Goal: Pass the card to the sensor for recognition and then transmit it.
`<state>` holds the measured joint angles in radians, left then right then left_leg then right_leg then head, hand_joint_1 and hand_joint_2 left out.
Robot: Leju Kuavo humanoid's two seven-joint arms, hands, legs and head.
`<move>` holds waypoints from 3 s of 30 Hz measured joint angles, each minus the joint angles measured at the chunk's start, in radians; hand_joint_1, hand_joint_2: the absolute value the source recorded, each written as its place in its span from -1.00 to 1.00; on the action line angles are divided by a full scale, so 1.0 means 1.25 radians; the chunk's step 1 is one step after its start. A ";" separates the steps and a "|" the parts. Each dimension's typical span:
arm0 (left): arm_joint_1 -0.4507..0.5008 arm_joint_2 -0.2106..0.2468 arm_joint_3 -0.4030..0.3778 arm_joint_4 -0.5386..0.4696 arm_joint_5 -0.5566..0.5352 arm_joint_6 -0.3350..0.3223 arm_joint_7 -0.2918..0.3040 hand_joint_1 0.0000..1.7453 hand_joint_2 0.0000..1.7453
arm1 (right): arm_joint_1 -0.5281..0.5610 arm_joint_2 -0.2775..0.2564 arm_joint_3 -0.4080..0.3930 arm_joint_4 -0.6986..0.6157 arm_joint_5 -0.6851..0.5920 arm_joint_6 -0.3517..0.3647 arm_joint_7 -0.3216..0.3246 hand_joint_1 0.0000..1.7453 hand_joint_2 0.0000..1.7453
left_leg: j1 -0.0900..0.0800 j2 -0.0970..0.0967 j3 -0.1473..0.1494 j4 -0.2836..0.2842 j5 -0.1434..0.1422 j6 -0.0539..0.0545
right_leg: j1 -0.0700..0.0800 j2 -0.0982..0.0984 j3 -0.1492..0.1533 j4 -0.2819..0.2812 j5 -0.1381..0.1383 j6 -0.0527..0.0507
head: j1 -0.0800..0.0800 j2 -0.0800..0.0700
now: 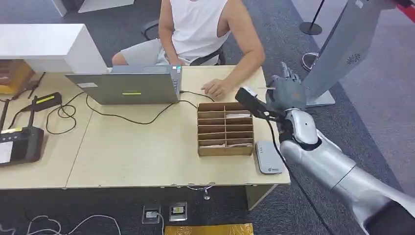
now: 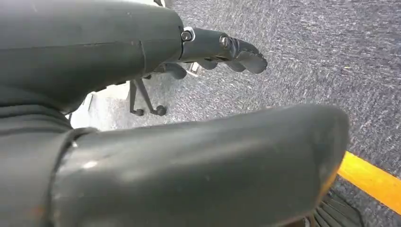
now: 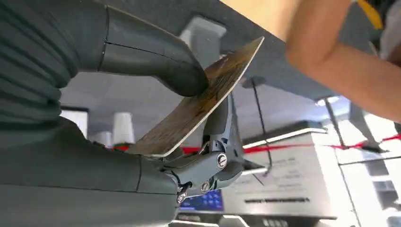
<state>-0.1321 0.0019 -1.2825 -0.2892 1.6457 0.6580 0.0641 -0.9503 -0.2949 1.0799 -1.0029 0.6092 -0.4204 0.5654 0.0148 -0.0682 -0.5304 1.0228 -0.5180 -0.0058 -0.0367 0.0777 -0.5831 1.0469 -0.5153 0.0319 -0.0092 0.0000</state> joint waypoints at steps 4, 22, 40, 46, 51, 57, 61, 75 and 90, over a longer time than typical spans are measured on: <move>0.002 -0.001 0.000 0.000 0.000 0.001 0.000 -1.00 -1.00 | 0.053 -0.051 -0.029 -0.038 -0.045 -0.019 0.020 1.00 1.00 | 0.000 0.000 0.000 0.000 0.000 0.000 | 0.000 0.000 0.000 0.000 0.000 0.000 | 0.000 0.000; 0.002 -0.005 0.002 0.000 0.000 0.003 -0.023 -1.00 -1.00 | 0.163 -0.152 -0.108 -0.154 -0.077 0.059 0.021 1.00 1.00 | 0.000 0.002 0.000 0.000 0.000 0.000 | 0.000 0.002 0.000 0.000 0.000 0.000 | 0.000 0.000; 0.002 -0.011 0.002 0.000 0.000 0.002 -0.030 -1.00 -1.00 | 0.253 -0.138 -0.086 -0.141 -0.124 0.100 -0.013 1.00 1.00 | 0.000 0.001 0.000 0.000 0.000 0.000 | 0.000 0.001 0.000 0.000 0.000 0.000 | 0.000 0.000; 0.002 -0.010 0.002 0.000 0.000 0.002 -0.032 -1.00 -1.00 | 0.262 -0.128 -0.078 -0.129 -0.125 0.104 -0.021 1.00 1.00 | 0.000 0.001 0.000 0.000 0.000 0.000 | 0.000 0.001 0.000 0.000 0.000 0.000 | 0.000 0.000; 0.002 -0.010 0.002 0.000 0.000 0.002 -0.032 -1.00 -1.00 | 0.273 -0.117 -0.068 -0.113 -0.130 0.100 -0.034 1.00 1.00 | 0.000 0.001 0.000 0.000 0.000 0.000 | 0.000 0.001 0.000 0.000 0.000 0.000 | 0.000 0.000; 0.001 -0.010 0.002 0.000 0.000 0.001 -0.032 -1.00 -1.00 | 0.290 -0.101 -0.067 -0.090 -0.136 0.093 -0.048 1.00 1.00 | 0.000 0.001 0.000 0.000 0.000 0.000 | 0.000 0.001 0.000 0.000 0.000 0.000 | 0.000 0.000; 0.001 -0.010 0.002 0.000 0.000 0.001 -0.032 -1.00 -1.00 | 0.295 -0.089 -0.066 -0.081 -0.140 0.085 -0.057 1.00 1.00 | 0.000 0.001 0.000 0.000 0.000 0.000 | 0.000 0.001 0.000 0.000 0.000 0.000 | 0.000 0.000; 0.000 -0.010 0.002 0.000 0.000 0.002 -0.032 -1.00 -1.00 | 0.303 -0.052 -0.057 -0.043 -0.160 0.090 -0.087 1.00 1.00 | 0.000 0.002 0.002 0.000 0.000 0.000 | 0.000 0.002 0.002 0.000 0.000 0.000 | 0.000 0.000; 0.000 -0.011 0.002 0.000 0.000 0.003 -0.034 -1.00 -1.00 | 0.284 -0.032 -0.057 -0.012 -0.157 0.067 -0.095 1.00 1.00 | 0.000 0.002 0.004 0.000 0.000 0.000 | 0.001 0.002 0.004 0.000 0.001 0.000 | 0.000 0.000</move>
<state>-0.1322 -0.0114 -1.2799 -0.2895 1.6457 0.6622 0.0214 -0.5957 -0.3349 1.0090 -1.0178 0.4131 -0.3361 0.4467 0.0151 -0.0655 -0.5255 1.0225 -0.5181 -0.0061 -0.0358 0.0806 -0.5783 1.0466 -0.5138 0.0318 -0.0092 0.0000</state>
